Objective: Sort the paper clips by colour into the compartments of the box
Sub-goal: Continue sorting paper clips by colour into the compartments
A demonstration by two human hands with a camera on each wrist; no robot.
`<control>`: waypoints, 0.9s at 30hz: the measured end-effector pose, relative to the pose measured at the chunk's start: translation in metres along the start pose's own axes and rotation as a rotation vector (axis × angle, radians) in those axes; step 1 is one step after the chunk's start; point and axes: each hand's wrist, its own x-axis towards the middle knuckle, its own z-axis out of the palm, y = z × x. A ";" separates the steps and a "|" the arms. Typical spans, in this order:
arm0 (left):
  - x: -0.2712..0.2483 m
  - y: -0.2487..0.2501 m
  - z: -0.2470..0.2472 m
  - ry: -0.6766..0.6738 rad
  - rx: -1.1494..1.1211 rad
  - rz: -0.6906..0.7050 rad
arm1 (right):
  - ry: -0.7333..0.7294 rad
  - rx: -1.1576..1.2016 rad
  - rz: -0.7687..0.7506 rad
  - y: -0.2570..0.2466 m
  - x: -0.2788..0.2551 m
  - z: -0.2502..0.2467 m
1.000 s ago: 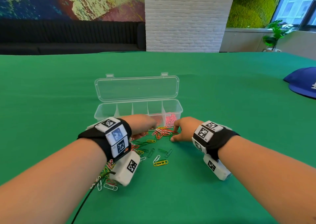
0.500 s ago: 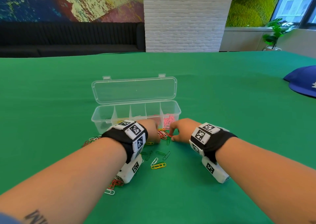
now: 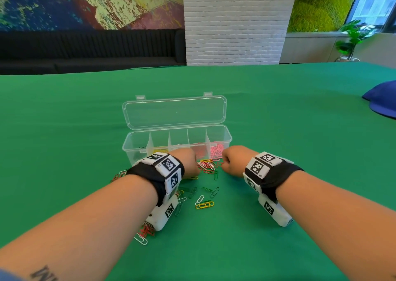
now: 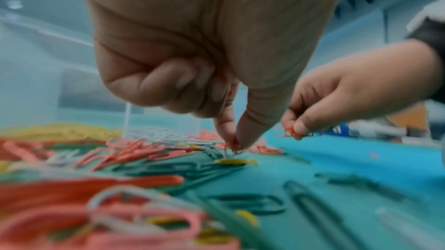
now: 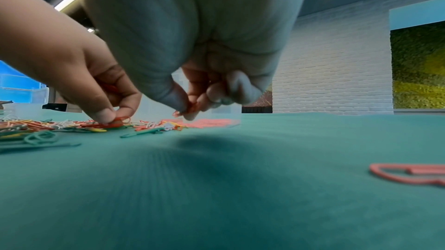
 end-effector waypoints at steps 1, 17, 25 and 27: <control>-0.004 -0.003 -0.001 -0.010 -0.045 -0.004 | 0.002 0.019 0.006 0.000 0.000 0.001; -0.054 -0.053 -0.009 -0.170 -1.413 -0.131 | 0.003 0.677 0.130 0.006 -0.009 -0.008; -0.057 -0.048 -0.007 -0.212 -1.212 -0.185 | -0.194 1.247 0.201 0.022 -0.017 -0.014; -0.053 -0.042 -0.006 -0.187 -1.005 -0.189 | -0.135 1.204 0.239 0.018 -0.014 -0.014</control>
